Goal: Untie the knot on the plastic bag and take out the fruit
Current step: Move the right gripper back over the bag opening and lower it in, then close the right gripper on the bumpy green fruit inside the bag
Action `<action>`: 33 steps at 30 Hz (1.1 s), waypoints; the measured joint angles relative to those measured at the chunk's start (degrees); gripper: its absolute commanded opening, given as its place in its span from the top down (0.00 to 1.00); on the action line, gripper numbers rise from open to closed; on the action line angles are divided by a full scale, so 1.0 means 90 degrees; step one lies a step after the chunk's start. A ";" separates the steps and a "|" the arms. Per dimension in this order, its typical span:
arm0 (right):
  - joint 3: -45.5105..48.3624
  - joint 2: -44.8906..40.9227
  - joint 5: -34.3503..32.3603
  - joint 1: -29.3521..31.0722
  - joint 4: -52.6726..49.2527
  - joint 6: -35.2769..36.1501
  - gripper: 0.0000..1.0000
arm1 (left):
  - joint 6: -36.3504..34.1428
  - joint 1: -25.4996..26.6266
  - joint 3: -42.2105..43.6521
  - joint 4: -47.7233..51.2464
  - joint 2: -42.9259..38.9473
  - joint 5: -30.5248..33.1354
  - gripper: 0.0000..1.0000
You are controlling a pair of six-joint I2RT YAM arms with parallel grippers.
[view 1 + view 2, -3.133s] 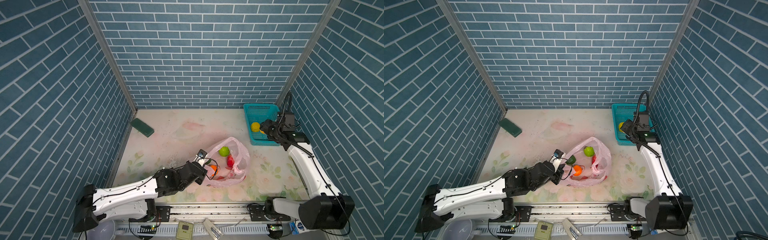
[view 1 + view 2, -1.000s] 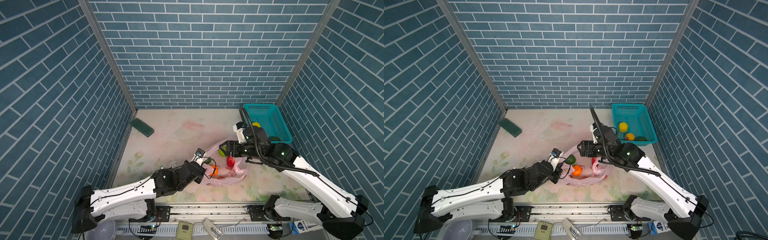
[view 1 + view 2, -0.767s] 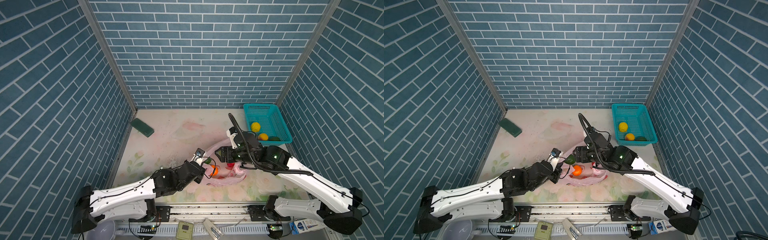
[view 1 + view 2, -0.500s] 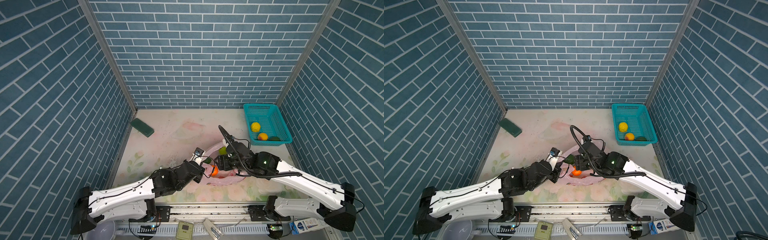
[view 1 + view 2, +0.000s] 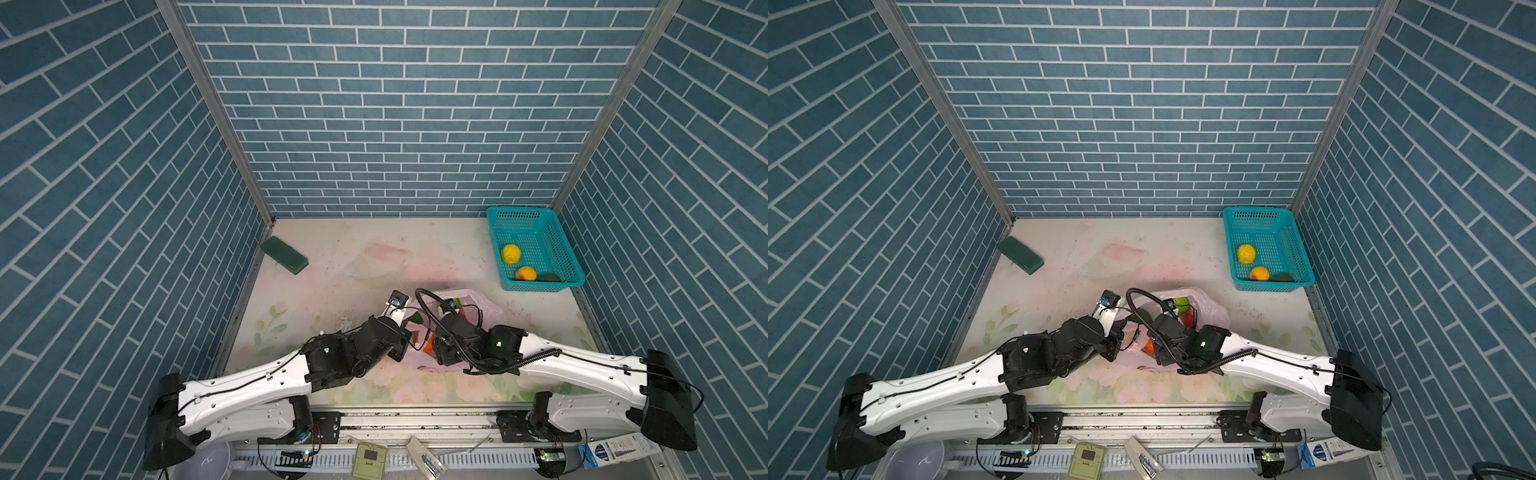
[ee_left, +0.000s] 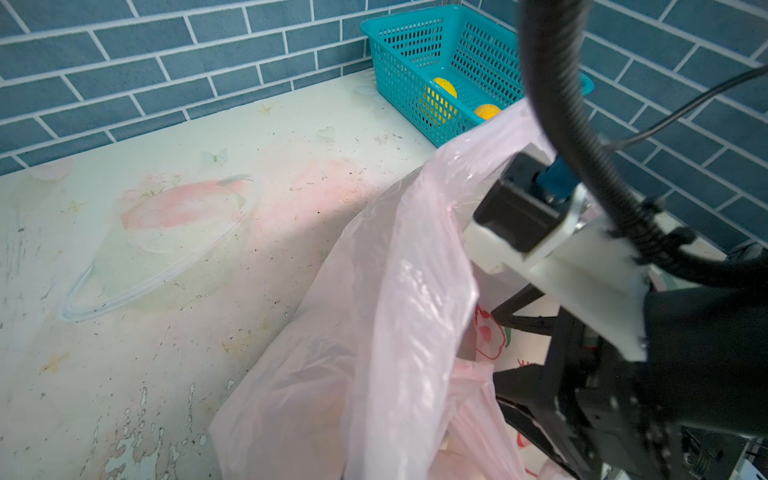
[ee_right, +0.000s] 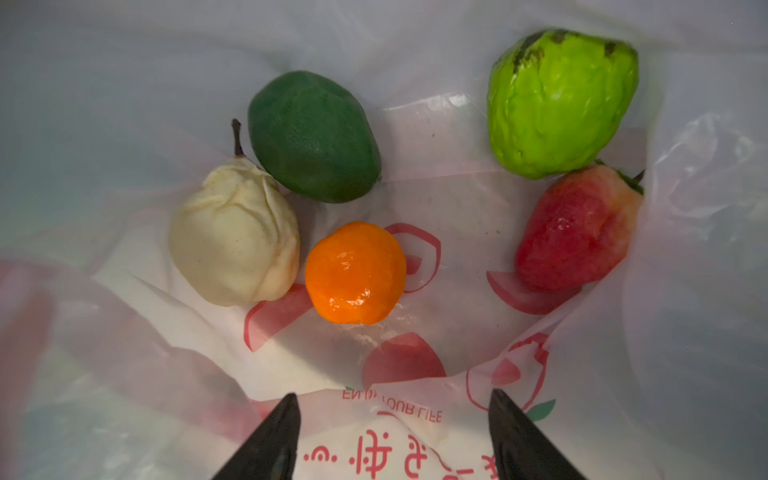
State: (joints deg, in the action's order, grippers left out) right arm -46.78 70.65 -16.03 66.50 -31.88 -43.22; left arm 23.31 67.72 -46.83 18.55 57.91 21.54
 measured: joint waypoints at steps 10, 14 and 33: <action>-0.0221 0.0801 0.0675 -0.0692 0.0313 0.0000 0.29 | -0.0056 -0.0012 -0.0068 -0.0019 0.0000 -0.0274 1.00; -0.0447 0.1268 0.1037 -0.0957 0.0668 -0.0056 0.29 | -0.0112 -0.0012 -0.0068 -0.0058 0.0007 -0.0427 1.00; -0.0556 0.1358 -0.0821 -0.1559 0.1571 -0.1416 0.13 | -0.0039 -0.0022 -0.0046 -0.0214 0.0192 -0.1013 1.00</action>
State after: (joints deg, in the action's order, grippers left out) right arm -51.79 82.87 -23.42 52.47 -17.74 -55.96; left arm 22.96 67.53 -47.24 16.62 59.64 12.43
